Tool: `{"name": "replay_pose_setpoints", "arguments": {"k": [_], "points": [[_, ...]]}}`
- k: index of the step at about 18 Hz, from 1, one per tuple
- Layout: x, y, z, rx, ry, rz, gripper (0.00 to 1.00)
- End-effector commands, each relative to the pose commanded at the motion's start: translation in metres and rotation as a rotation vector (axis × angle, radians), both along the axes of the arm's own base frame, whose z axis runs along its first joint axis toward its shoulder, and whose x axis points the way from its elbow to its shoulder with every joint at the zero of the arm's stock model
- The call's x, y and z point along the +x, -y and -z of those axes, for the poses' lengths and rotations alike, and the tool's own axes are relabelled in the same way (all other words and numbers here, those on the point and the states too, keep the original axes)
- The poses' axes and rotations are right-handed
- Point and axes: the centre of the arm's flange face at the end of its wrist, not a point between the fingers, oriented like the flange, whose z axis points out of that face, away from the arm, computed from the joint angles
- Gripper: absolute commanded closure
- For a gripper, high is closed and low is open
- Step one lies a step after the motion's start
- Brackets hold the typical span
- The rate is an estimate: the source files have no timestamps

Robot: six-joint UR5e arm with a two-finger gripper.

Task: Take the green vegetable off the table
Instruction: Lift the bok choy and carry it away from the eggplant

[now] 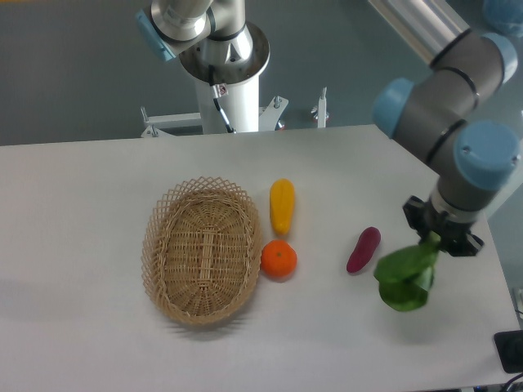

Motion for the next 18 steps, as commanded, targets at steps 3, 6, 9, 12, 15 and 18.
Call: {"name": "replay_pose_setpoints", "arguments": {"k": [3, 6, 9, 12, 15, 18], "points": [[-0.009, 0.005, -0.007, 0.009, 0.002, -0.008, 0.75], [-0.022, 0.008, -0.010, 0.034, 0.002, -0.012, 0.75], [-0.027, 0.009, -0.009, 0.041, 0.024, -0.012, 0.75], [-0.034, 0.005, -0.011, 0.045, 0.014, -0.009, 0.76], [-0.039, 0.006, -0.009, 0.044, 0.013, 0.023, 0.76], [-0.038, 0.006, -0.007, 0.042, 0.017, 0.023, 0.76]]}}
